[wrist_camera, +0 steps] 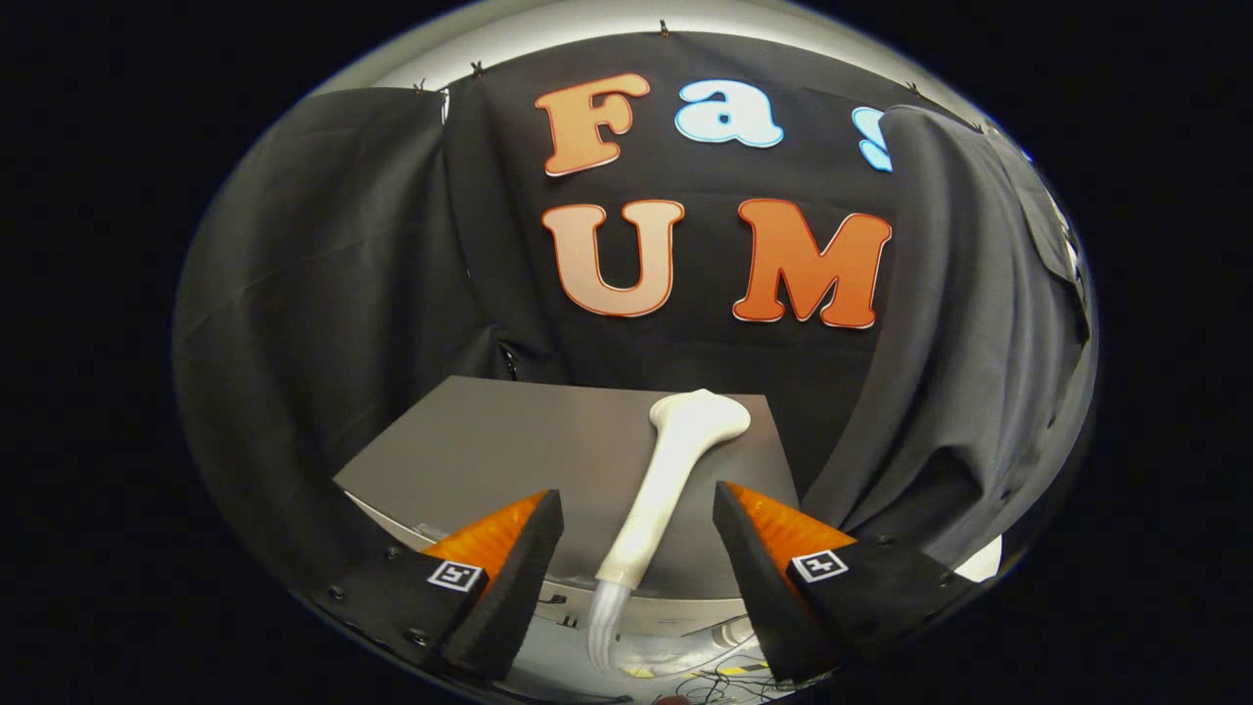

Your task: Iron the clothes twice with a garment steamer, once on the left side and once on the right side.

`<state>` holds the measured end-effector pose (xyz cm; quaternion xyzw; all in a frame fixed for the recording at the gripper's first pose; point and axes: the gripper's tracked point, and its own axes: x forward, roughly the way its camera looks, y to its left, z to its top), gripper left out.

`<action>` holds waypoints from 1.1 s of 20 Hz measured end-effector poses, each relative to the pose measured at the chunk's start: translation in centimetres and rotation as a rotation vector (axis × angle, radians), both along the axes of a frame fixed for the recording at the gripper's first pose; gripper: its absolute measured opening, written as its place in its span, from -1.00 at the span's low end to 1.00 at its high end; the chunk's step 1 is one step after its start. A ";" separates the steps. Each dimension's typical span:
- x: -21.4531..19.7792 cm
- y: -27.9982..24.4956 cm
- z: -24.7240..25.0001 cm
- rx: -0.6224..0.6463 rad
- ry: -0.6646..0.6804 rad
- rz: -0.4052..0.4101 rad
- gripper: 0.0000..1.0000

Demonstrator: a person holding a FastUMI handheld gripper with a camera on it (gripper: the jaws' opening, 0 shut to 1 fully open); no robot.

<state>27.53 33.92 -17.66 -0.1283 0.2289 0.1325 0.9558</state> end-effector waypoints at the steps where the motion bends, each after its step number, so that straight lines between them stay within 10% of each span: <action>1: 1.1 0.0 -0.6 -0.007 0.011 -0.017 0.98; 15: 10.7 -3.4 -8.0 -0.111 0.211 -0.232 0.92; 22: 10.5 -2.6 -10.4 -0.070 0.293 -0.232 0.25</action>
